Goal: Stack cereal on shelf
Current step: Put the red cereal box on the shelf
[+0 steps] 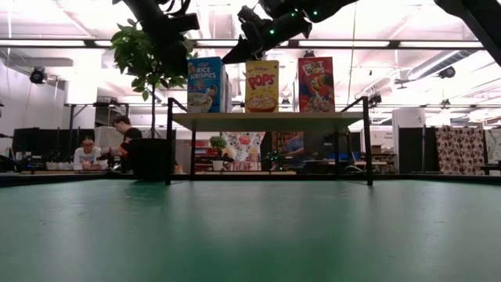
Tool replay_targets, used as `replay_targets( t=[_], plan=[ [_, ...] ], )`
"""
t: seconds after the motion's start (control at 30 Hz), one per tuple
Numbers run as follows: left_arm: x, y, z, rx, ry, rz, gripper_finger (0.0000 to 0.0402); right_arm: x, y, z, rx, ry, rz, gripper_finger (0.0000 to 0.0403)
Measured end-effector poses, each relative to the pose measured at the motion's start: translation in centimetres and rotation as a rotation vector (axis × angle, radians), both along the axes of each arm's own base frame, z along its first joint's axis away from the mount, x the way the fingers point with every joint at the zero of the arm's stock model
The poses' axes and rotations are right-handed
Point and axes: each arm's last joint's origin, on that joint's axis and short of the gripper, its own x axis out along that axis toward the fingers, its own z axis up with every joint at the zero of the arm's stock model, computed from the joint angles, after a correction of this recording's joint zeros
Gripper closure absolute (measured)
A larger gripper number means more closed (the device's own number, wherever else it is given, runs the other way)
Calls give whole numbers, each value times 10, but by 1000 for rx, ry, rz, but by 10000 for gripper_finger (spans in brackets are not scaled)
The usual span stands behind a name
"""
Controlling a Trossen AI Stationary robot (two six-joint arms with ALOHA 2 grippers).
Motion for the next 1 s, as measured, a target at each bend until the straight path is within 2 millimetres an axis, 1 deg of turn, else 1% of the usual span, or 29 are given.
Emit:
replay_targets(
  t=[0.3, 0.6, 1.0],
  plan=[
    [2, -8, 1, -12, -7, -24, 402, 0, 0, -1, 4, 10, 0, 394],
    [1, -10, 2, -16, -12, -21, 402, 0, 0, -1, 9, 11, -2, 394],
    [3, -17, 2, -19, -7, -47, 402, -1, 1, -1, 11, 14, -2, 394]
  ],
)
